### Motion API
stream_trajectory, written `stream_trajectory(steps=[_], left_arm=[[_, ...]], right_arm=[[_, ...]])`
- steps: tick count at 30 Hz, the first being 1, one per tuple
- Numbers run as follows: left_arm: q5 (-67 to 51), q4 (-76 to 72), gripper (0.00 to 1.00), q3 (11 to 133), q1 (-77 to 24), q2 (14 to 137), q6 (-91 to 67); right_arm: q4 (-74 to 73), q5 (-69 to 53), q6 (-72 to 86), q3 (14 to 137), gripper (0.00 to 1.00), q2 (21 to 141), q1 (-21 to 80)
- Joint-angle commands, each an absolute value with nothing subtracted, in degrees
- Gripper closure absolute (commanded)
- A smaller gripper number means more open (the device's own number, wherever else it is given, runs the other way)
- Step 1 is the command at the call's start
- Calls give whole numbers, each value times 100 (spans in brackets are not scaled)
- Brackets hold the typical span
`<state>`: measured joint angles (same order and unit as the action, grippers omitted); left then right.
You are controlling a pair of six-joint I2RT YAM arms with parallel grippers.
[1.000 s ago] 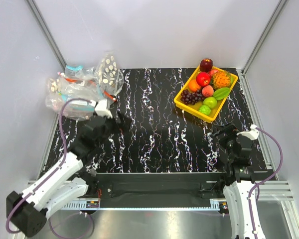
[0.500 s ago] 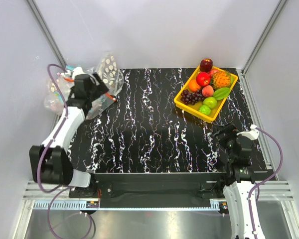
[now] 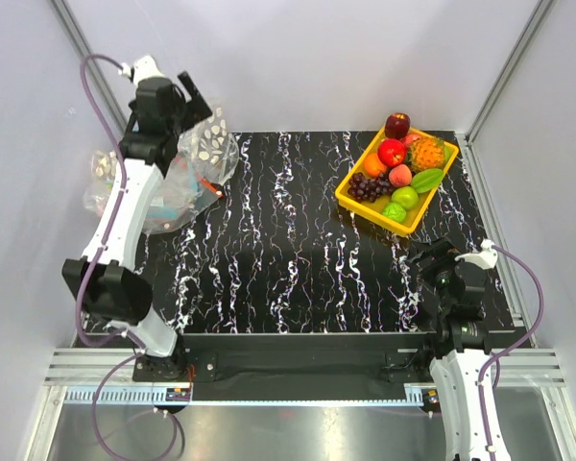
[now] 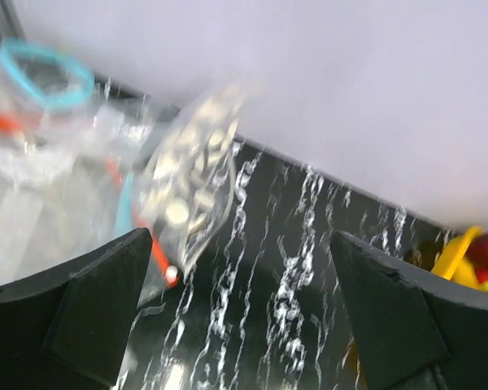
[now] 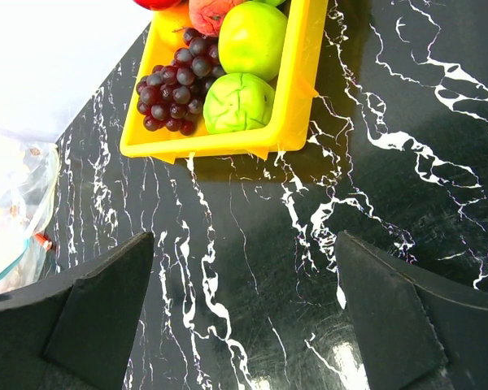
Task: Place the food in the zip-top bag and seal the zipper
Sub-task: Pick up the zipper food storage bag at the center of the board.
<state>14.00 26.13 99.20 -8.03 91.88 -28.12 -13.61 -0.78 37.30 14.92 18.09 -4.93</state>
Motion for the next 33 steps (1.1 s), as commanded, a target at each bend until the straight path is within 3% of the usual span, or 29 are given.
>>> stream_trajectory(steps=[1, 8, 15, 20, 22, 23, 25, 26, 29, 33], left_arm=[[1793, 2997, 1, 10720, -747, 9876, -2408], [2372, 2980, 3, 12321, -738, 11240, -1944], [2531, 2733, 3, 12515, -738, 12154, -1565], [2514, 2944, 11, 12595, -668, 12612, -1625], [2339, 2971, 21, 12612, -616, 12709, -1661], [2164, 2979, 39, 12621, -572, 12709, -1705], [2075, 2962, 62, 12612, -563, 12613, -1723], [2005, 2945, 81, 12595, -571, 12551, -1723], [1724, 2804, 97, 12411, -624, 12130, -1775], [1188, 2707, 100, 12007, -764, 11332, -1994]], right_arm=[[-1099, -149, 3647, 1485, 0, 1811, -483], [-1099, -167, 3639, 1485, 0, 1820, -475], [-1107, -185, 3621, 1494, 0, 1828, -475], [-1099, -193, 3621, 1485, 0, 1819, -483], [-1099, -202, 3621, 1494, 0, 1811, -475], [-1107, -202, 3621, 1494, 0, 1811, -483], [-1099, -202, 3621, 1485, 0, 1811, -483], [-1107, -202, 3630, 1494, 0, 1811, -483], [-1099, -202, 3612, 1494, 0, 1811, -483], [-1090, -202, 3621, 1485, 0, 1828, -475]])
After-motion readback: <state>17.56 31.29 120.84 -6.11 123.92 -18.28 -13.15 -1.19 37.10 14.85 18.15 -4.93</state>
